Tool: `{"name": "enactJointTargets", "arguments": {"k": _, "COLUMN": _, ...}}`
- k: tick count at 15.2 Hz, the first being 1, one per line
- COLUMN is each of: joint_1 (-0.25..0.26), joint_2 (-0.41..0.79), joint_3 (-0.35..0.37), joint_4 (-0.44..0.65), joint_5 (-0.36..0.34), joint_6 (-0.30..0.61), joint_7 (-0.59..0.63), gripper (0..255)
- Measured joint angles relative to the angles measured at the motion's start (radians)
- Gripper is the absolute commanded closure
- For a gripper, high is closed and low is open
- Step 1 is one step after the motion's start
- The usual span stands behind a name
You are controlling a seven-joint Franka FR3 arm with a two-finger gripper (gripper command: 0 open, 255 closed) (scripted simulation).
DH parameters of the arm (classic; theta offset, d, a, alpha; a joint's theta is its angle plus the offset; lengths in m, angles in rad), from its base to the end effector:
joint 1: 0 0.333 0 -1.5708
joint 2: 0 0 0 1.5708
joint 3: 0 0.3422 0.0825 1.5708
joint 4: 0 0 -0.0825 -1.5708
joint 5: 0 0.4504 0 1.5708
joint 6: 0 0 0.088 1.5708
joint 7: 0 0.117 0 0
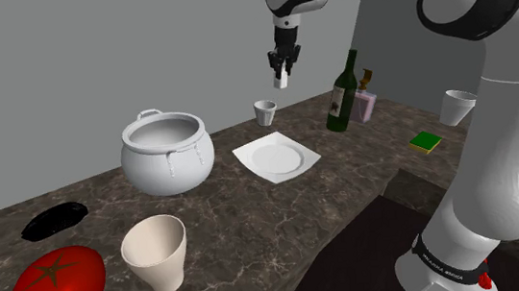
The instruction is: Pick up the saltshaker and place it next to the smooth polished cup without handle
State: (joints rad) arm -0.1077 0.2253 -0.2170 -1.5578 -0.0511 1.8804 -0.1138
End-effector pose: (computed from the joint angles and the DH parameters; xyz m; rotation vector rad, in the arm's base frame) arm 0.6781 -0.2188 0.5297 3.0085 -0.2867 0.1192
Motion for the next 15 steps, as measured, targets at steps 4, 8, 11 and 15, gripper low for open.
{"name": "enactJointTargets", "arguments": {"k": 4, "joint_1": 0.017, "joint_2": -0.039, "joint_3": 0.007, "joint_4": -0.014, "joint_5": -0.011, "joint_6": -0.026, "joint_7": 0.023, "gripper": 255}}
{"name": "enactJointTargets", "arguments": {"k": 8, "joint_1": 0.070, "joint_2": -0.146, "joint_3": 0.038, "joint_4": -0.146, "joint_5": -0.045, "joint_6": -0.007, "joint_7": 0.112, "gripper": 255}}
{"name": "enactJointTargets", "arguments": {"k": 11, "joint_1": 0.102, "joint_2": -0.222, "joint_3": 0.066, "joint_4": -0.233, "joint_5": -0.065, "joint_6": -0.002, "joint_7": 0.177, "gripper": 255}}
{"name": "enactJointTargets", "arguments": {"k": 15, "joint_1": 0.140, "joint_2": -0.311, "joint_3": 0.107, "joint_4": -0.332, "joint_5": -0.082, "joint_6": -0.001, "joint_7": 0.260, "gripper": 255}}
